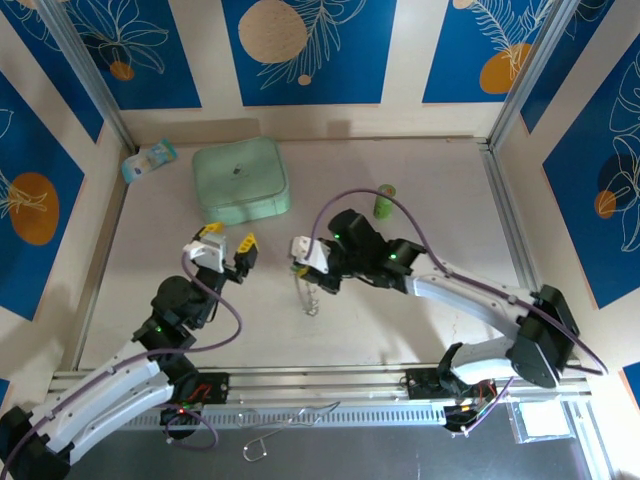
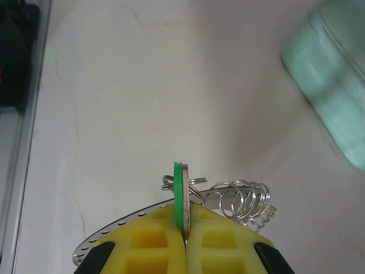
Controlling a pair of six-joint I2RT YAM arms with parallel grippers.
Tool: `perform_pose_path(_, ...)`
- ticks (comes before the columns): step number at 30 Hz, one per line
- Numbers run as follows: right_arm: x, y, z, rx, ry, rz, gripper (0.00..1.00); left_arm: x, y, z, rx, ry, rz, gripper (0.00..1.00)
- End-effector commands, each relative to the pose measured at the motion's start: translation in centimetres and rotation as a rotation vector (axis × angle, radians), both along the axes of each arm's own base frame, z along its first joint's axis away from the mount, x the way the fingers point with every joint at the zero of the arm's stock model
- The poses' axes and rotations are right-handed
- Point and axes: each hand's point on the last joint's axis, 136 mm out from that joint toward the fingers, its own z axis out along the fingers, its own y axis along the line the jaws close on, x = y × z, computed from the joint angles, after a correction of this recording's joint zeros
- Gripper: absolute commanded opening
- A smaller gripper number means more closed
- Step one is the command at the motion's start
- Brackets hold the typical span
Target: Put the keys on the keyring
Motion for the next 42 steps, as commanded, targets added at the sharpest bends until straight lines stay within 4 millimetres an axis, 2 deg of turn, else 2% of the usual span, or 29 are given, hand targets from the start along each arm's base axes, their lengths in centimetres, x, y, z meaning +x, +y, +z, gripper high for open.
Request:
perform_pose_path(1,0.2,4.1,2.6,0.144,-0.015,0.061,0.0,0.3,3.7,0.3,-0.049,0.03,0.195,0.69)
perform_pose_path(3,1.4,5.1,1.7,0.162,0.004,0.037,0.0,0.3,3.9,0.4,-0.046,0.039,0.203,0.69)
perform_pose_path(5,2.3,5.3,-0.4,0.109,0.006,0.01,0.0,0.4,4.0,0.2,-0.034,0.052,0.209,0.69)
perform_pose_path(7,3.2,4.3,-3.5,0.008,-0.006,-0.024,0.0,0.5,3.9,-0.1,-0.018,0.074,0.213,0.69)
perform_pose_path(11,4.3,0.4,-8.5,-0.21,-0.026,-0.081,0.0,0.9,3.6,-1.4,0.005,0.115,0.221,0.69)
perform_pose_path(18,4.3,-6.4,-14.0,-0.543,-0.046,-0.106,0.0,1.5,3.9,-3.6,0.055,0.17,0.264,0.7)
perform_pose_path(26,3.3,-10.6,-16.7,-0.762,-0.074,-0.09,0.01,2.1,3.7,-5.1,0.092,0.215,0.282,0.7)
perform_pose_path(31,3.3,-12.5,-17.7,-0.847,-0.089,-0.095,0.07,2.4,3.2,-5.5,0.104,0.232,0.268,0.7)
perform_pose_path(33,3.4,-13.2,-18.0,-0.874,-0.092,-0.098,0.14,2.5,3.0,-5.6,0.106,0.237,0.262,0.7)
perform_pose_path(36,3.8,-13.8,-18.0,-0.883,-0.094,-0.117,0.23,2.8,2.7,-5.7,0.108,0.24,0.256,0.7)
perform_pose_path(42,4.4,-13.9,-15.7,-0.788,-0.075,-0.212,0.31,3.3,1.9,-6.0,0.129,0.257,0.232,0.7)
